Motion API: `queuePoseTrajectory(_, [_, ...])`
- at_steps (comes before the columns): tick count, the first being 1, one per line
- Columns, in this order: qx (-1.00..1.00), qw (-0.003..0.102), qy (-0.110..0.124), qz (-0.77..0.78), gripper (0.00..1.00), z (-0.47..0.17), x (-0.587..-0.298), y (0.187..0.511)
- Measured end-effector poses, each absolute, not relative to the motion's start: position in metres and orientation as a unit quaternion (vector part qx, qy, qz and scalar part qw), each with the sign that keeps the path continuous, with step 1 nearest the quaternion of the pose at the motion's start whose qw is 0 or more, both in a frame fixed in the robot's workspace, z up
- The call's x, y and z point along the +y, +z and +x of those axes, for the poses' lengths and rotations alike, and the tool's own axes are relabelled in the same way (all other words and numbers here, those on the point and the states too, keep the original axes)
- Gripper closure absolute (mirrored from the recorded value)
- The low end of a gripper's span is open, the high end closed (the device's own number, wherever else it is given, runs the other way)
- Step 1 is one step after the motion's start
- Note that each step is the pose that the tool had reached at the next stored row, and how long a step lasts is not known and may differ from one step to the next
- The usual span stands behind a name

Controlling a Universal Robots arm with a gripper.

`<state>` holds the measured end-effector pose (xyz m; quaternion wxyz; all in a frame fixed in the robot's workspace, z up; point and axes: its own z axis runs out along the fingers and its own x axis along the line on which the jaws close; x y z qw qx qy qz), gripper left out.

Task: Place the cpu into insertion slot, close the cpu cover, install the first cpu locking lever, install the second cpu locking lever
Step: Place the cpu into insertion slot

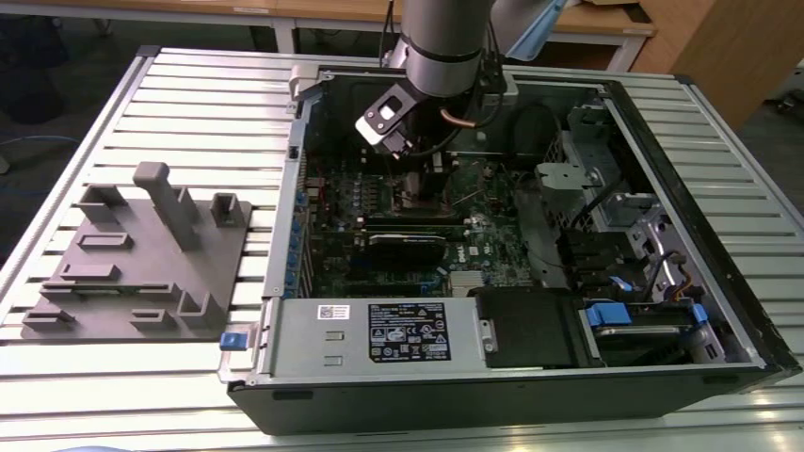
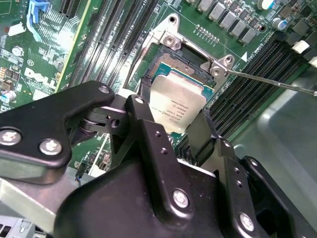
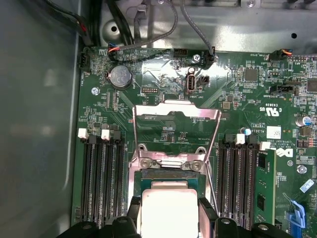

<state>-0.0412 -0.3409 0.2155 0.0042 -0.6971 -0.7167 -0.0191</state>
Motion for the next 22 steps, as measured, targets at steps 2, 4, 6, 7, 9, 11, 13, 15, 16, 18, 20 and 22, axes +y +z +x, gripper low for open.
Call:
queuePoseTrajectory(2, [-0.717, 0.004, -0.019, -0.697, 0.46, -0.0411, -0.3411, 0.2153])
queuePoseTrajectory(4, [-0.717, 0.004, -0.019, -0.697, 0.46, -0.0411, -0.3422, 0.2151])
queuePoseTrajectory(6, [-0.717, 0.004, -0.019, -0.697, 0.46, -0.0413, -0.3423, 0.2151])
queuePoseTrajectory(7, [-0.717, 0.004, -0.019, -0.697, 0.46, -0.0414, -0.3424, 0.2150])
queuePoseTrajectory(9, [-0.717, 0.004, -0.019, -0.697, 0.46, -0.0417, -0.3424, 0.2139])
queuePoseTrajectory(11, [-0.717, 0.004, -0.019, -0.697, 0.46, -0.0418, -0.3424, 0.2125])
queuePoseTrajectory(13, [-0.717, 0.004, -0.019, -0.697, 0.46, -0.0419, -0.3424, 0.2122])
queuePoseTrajectory(15, [-0.717, 0.004, -0.019, -0.697, 0.46, -0.0418, -0.3423, 0.2106])
queuePoseTrajectory(16, [-0.717, 0.004, -0.019, -0.697, 0.46, -0.0419, -0.3424, 0.2106])
queuePoseTrajectory(18, [-0.717, 0.004, -0.019, -0.697, 0.46, -0.0419, -0.3424, 0.2106])
queuePoseTrajectory(20, [-0.717, 0.004, -0.019, -0.697, 0.46, -0.0419, -0.3424, 0.2105])
queuePoseTrajectory(22, [-0.717, 0.004, -0.019, -0.697, 0.46, -0.0419, -0.3424, 0.2105])
